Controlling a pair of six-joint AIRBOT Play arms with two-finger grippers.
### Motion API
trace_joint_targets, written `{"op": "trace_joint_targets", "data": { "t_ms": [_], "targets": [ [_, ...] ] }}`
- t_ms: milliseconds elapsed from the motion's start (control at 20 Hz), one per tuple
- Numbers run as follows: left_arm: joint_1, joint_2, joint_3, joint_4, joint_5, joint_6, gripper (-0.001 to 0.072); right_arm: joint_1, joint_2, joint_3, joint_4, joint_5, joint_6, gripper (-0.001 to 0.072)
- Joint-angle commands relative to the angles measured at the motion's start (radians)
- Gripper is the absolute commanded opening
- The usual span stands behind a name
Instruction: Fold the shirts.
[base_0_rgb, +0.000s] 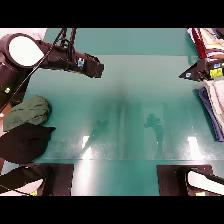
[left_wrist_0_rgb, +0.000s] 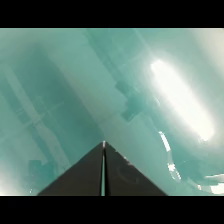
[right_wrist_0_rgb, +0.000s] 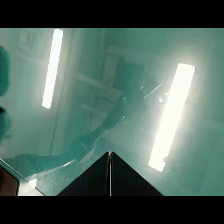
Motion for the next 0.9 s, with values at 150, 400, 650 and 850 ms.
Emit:
{"op": "trace_joint_targets", "data": {
  "t_ms": [150,400,650,850],
  "targets": [
    [0.0,0.0,0.0,0.0,0.0,0.0,0.0029,0.003,0.0,0.0,0.002,0.0,0.0,0.0015],
    [0.0,0.0,0.0,0.0,0.0,0.0,0.0029,0.004,0.0,0.0,0.002,0.003,0.0,0.0015],
    [0.0,0.0,0.001,-0.01,0.101,0.001,0.0028,0.004,0.0,0.0,0.002,0.002,0.0,0.0015],
    [0.105,0.042,0.043,0.339,-0.163,-0.034,0.0028,0.005,0.0,0.0,0.003,0.011,0.001,0.0015]
  ]
}}
